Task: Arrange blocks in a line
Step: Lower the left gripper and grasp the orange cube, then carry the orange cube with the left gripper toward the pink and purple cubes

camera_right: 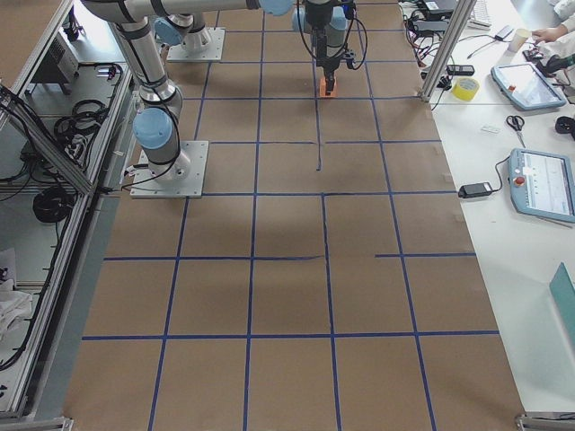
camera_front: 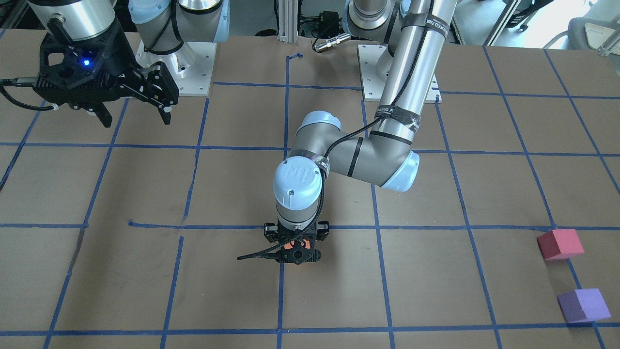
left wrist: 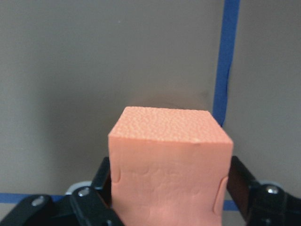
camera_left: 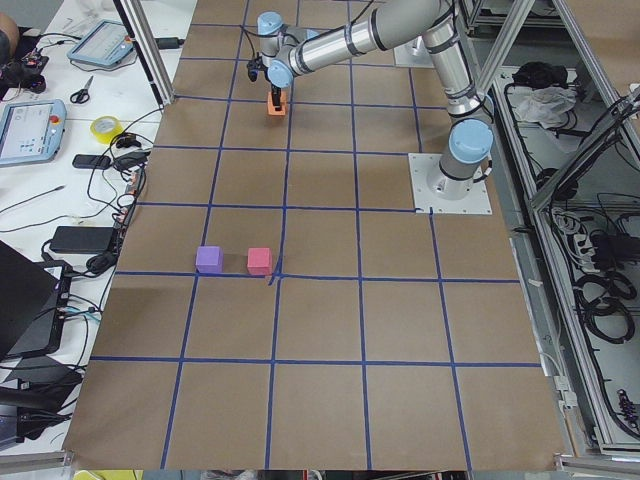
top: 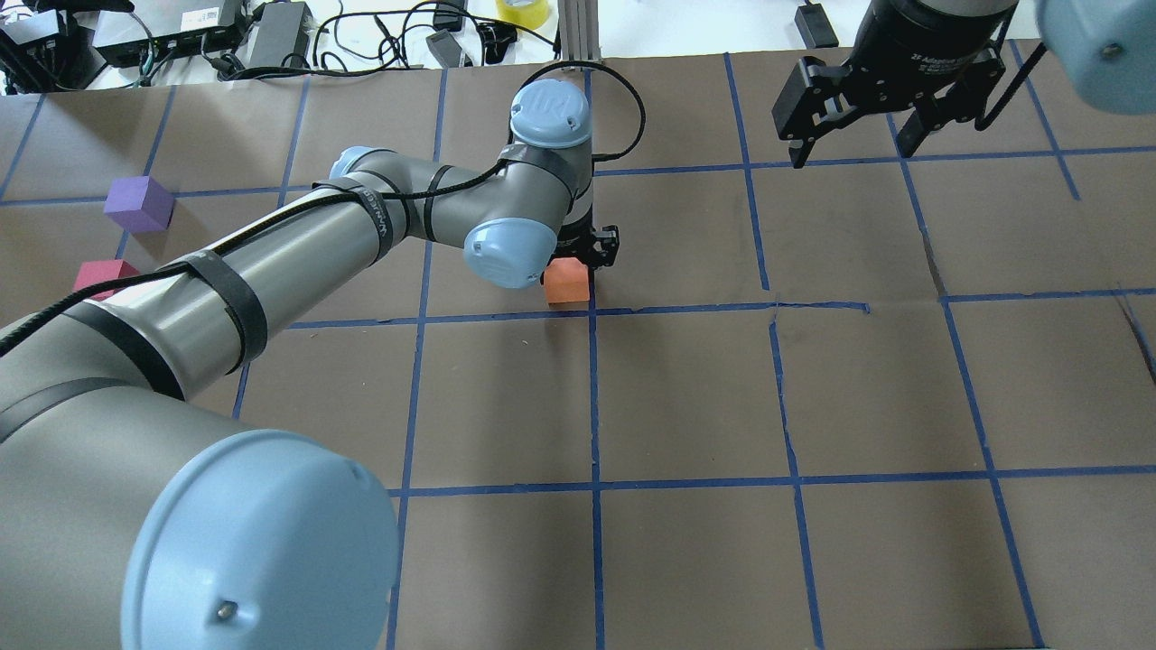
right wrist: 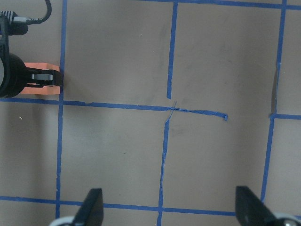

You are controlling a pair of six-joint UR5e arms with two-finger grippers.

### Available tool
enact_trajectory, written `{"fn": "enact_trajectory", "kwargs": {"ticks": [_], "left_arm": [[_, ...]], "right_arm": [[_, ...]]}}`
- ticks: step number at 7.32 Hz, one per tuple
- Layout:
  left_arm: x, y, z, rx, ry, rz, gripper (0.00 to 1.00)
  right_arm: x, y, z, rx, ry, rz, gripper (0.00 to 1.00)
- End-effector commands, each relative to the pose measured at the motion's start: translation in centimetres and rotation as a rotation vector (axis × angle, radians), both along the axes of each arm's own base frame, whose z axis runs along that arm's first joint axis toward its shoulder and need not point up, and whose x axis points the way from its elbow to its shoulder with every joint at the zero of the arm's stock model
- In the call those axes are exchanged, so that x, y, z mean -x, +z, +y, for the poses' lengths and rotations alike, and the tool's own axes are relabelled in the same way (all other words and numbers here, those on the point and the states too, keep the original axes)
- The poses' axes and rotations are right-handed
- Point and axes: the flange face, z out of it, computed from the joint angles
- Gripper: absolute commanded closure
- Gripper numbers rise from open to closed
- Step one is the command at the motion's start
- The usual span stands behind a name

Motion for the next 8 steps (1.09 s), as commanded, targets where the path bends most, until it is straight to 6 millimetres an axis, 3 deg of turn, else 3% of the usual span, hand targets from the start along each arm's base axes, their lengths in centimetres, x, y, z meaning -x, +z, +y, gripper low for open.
{"fn": "enact_trajectory", "kwargs": {"ticks": [1,2,5,6,8], "left_arm": [[-1.0,1.9,-0.6,0.026,0.003,0.014,0.89],[-4.0,3.0,-1.9,0.035,0.051,0.018,0.99],[-14.8,7.5,-4.6,0.043,0.086,0.008,1.00],[-21.2,8.8,-5.1,-0.029,0.083,0.003,1.00],[-30.8,11.0,-5.5,-0.025,0.049,-0.008,1.00]], "right_arm": [[0.1,0.9,1.1,0.015,-0.006,0.013,0.00],[0.4,1.1,1.3,0.020,-0.012,0.040,0.00],[0.4,0.9,1.3,0.015,-0.014,0.035,0.00],[0.4,0.7,1.3,0.010,-0.013,0.034,0.00],[0.4,0.7,1.3,0.010,-0.013,0.034,0.00]]}}
